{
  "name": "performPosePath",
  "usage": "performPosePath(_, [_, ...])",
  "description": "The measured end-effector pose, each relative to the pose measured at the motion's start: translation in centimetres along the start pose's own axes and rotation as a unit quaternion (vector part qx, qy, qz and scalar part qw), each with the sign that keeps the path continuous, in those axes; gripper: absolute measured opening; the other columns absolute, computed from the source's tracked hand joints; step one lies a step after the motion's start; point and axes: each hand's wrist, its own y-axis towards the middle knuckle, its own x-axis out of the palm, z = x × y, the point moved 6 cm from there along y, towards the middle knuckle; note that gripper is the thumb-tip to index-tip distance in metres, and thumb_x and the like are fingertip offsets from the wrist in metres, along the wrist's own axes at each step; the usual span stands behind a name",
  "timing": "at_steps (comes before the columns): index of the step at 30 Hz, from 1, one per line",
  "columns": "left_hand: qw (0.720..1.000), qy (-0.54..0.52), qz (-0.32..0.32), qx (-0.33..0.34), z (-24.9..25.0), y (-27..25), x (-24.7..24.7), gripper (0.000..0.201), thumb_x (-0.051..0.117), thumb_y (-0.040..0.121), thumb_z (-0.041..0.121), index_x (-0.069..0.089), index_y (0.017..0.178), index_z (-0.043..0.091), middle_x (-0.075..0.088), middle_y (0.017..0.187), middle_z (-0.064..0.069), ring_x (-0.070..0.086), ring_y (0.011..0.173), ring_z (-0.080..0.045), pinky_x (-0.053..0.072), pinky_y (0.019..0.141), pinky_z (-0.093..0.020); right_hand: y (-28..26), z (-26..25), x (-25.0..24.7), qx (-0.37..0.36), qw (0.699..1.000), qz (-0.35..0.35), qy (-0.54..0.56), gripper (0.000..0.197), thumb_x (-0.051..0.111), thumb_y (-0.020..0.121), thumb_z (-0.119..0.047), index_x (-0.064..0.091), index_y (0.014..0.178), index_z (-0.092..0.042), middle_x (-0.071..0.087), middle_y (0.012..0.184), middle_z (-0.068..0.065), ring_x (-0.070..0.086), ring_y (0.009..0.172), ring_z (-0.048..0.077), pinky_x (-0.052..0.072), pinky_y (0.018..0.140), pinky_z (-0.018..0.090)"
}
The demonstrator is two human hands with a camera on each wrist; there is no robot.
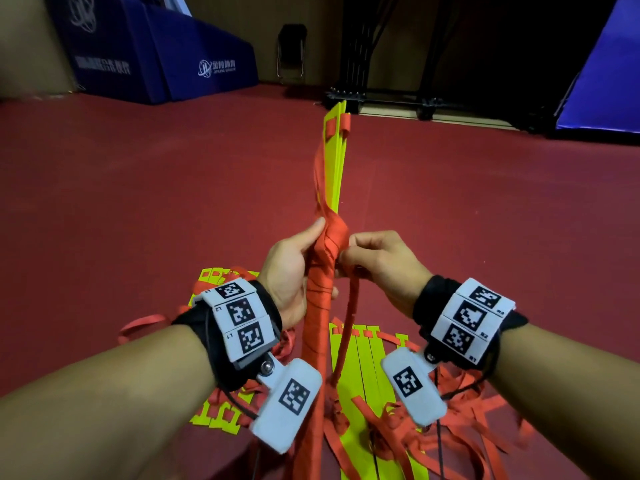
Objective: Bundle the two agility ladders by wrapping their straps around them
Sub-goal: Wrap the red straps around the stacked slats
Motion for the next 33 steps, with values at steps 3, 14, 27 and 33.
performPosePath(3, [1.000,-0.010,-0.004,-0.001,-0.1,0.0,0.2,0.047,0.052,0.095,0.054,0.065,0.072,0.015,0.051,0.075,-0.007,0.053,0.059,-0.017,0.040,0.044,-0.024,0.1,0.1,-0.4,0.008,1.000,-0.009,0.012,0.021,0.067,0.084,-0.004,0.056,0.067,-0.011,0.060,0.075,0.020,0.060,0.058,0.018,0.045,0.060,0.028])
performPosePath(14, [0.997,-0.056,-0.047,0.004,0.9,-0.5,0.7,0.050,0.045,0.095,0.054,0.068,0.091,0.011,0.054,0.066,0.000,0.046,0.053,-0.012,0.033,0.049,-0.027,0.0,-0.5,-0.1,-0.019,0.988,-0.055,0.144,0.007,0.064,0.079,-0.015,0.060,0.082,-0.011,0.052,0.069,0.009,0.031,0.050,0.012,0.020,0.047,0.020])
performPosePath(27, [0.994,-0.085,-0.062,0.007,1.4,-1.0,1.0,0.039,0.052,0.087,0.050,0.062,0.062,0.021,0.039,0.069,0.000,0.038,0.051,-0.013,0.026,0.050,-0.026,0.0,-1.3,-0.4,-0.102,0.993,0.016,0.059,0.024,0.071,0.080,-0.034,0.062,0.072,-0.013,0.048,0.056,-0.007,0.038,0.048,0.007,0.032,0.047,0.019])
performPosePath(33, [0.986,-0.118,-0.115,-0.027,1.0,-1.6,2.1,0.035,0.043,0.096,0.051,0.055,0.086,0.019,0.043,0.072,0.002,0.034,0.063,-0.015,0.033,0.042,-0.020,-0.3,-2.6,-0.4,-0.126,0.992,-0.005,0.005,0.025,0.061,0.096,-0.009,0.066,0.119,-0.003,0.065,0.083,-0.007,0.056,0.057,-0.006,0.042,0.054,0.008])
